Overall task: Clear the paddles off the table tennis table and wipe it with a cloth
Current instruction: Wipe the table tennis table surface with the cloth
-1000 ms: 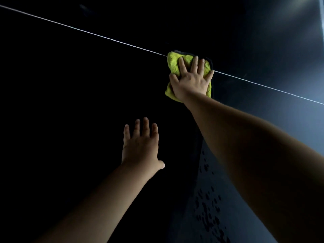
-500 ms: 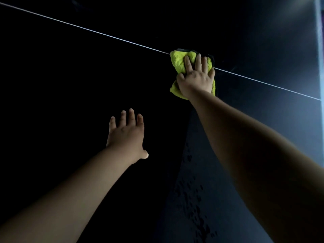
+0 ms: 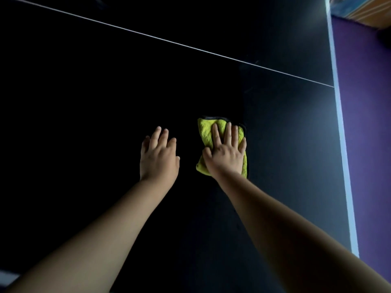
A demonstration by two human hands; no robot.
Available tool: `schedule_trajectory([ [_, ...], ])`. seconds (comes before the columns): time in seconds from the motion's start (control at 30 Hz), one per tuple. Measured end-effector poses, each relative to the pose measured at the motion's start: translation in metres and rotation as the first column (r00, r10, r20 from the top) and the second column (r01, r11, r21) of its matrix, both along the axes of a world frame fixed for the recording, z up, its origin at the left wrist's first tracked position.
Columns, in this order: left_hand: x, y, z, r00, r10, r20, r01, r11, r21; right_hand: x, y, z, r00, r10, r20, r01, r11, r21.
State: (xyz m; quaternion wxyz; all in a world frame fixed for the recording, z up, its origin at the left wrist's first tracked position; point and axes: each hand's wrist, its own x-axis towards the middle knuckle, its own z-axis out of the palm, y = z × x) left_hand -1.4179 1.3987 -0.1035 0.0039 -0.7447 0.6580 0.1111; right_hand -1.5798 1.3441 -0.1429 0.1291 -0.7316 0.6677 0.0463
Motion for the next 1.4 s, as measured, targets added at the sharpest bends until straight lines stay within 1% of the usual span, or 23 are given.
schedule_trajectory([
  [0.2,0.019,0.113,0.005,0.999,0.033,-0.038,-0.035,0.999,-0.041,0.021,0.129,0.006,1.0,-0.021,0.003,0.02,0.999,0.028],
  [0.33,0.039,0.182,0.008,0.999,0.044,-0.01,-0.044,0.997,-0.07,0.036,0.203,0.011,1.0,0.0,-0.001,0.0,0.998,0.057],
  [0.47,0.054,0.235,0.009,0.998,0.058,0.003,-0.058,0.997,-0.05,0.045,0.261,0.015,0.999,0.028,0.017,-0.029,0.997,0.07],
  [0.63,0.052,0.27,0.009,0.999,0.041,-0.009,-0.042,0.999,-0.033,0.04,0.318,0.021,0.998,0.057,0.022,-0.059,0.994,0.088],
  [0.8,0.027,0.262,0.018,0.999,-0.037,-0.026,0.036,0.999,-0.035,0.013,0.356,0.022,1.0,0.008,-0.022,-0.006,0.996,0.088],
  [0.9,0.011,0.246,0.025,0.995,-0.096,-0.029,0.096,0.995,0.007,0.003,0.349,0.02,0.999,-0.041,-0.035,0.044,0.996,0.082],
  [1.0,0.0,0.224,0.027,0.993,-0.117,-0.027,0.118,0.992,0.049,-0.006,0.311,0.021,0.992,-0.118,-0.031,0.121,0.989,0.084],
  [1.07,-0.01,0.204,0.027,0.992,-0.123,-0.019,0.124,0.988,0.094,-0.017,0.274,0.021,0.989,-0.149,-0.018,0.15,0.98,0.132],
  [1.2,-0.034,0.15,0.02,0.993,-0.113,-0.023,0.115,0.978,0.171,-0.037,0.19,0.017,0.988,-0.155,-0.015,0.156,0.982,0.11],
  [1.27,-0.047,0.124,0.019,0.993,-0.118,-0.028,0.121,0.975,0.187,-0.043,0.15,0.016,0.989,-0.148,-0.015,0.148,0.985,0.088],
  [1.4,-0.079,0.048,0.01,0.993,-0.116,-0.034,0.12,0.977,0.176,-0.059,0.043,0.006,0.992,-0.126,-0.011,0.127,0.99,0.058],
])
